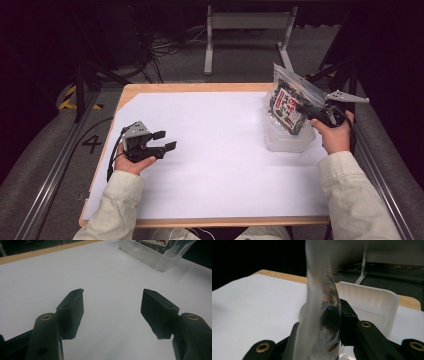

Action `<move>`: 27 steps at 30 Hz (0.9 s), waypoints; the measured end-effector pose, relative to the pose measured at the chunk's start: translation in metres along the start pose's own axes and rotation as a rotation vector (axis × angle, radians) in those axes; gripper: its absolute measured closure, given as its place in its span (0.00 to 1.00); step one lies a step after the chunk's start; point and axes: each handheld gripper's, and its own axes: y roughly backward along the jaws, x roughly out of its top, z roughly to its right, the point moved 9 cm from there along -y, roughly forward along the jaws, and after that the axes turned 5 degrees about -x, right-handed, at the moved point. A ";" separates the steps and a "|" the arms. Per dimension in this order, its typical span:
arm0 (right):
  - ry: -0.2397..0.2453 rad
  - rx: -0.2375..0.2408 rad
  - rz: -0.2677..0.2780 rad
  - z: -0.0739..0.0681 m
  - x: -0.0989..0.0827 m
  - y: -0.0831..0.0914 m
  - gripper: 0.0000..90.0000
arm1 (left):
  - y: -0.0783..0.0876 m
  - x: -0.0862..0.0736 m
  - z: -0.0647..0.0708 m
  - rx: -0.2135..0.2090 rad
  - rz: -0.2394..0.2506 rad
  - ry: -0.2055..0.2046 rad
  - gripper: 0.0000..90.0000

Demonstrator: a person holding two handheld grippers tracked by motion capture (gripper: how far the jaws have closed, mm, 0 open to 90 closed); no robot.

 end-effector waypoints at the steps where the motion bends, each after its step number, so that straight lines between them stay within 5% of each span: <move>1: -0.012 0.003 0.010 0.001 -0.001 0.001 0.83 | 0.000 0.000 0.001 -0.002 -0.001 0.005 0.40; 11: -0.019 -0.019 0.007 0.005 0.002 0.000 0.82 | 0.000 -0.001 0.000 0.000 -0.003 0.004 0.40; 20: -0.012 -0.103 0.019 0.021 0.002 -0.001 0.48 | 0.001 -0.003 -0.003 0.007 -0.010 0.012 0.40; 27: -0.023 -0.153 0.024 0.035 0.000 0.001 0.41 | 0.003 -0.005 -0.004 0.014 -0.011 0.017 0.40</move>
